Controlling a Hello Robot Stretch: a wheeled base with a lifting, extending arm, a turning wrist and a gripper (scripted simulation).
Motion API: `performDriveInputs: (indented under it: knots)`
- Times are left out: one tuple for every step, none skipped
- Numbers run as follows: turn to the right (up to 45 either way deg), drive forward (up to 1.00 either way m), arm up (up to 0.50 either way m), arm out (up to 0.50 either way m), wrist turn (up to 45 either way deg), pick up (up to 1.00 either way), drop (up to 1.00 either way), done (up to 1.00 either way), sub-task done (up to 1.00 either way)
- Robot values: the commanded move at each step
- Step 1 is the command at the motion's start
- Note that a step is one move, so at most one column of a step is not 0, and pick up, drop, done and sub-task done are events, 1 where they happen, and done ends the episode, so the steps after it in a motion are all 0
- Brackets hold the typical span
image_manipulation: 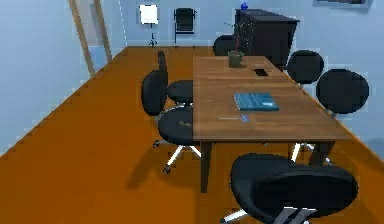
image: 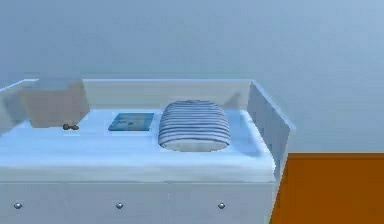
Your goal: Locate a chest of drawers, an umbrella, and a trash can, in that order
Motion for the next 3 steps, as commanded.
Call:
performDriveInputs:
  knots:
    - [45.0,0.00,0.00,0.00,0.0,0.00,0.00,0.00,0.00]
    - [6.0,0.00,0.00,0.00,0.0,0.00,0.00,0.00,0.00]
    - [0.0,1.00,0.00,0.00,0.0,0.00,0.00,0.00,0.00]
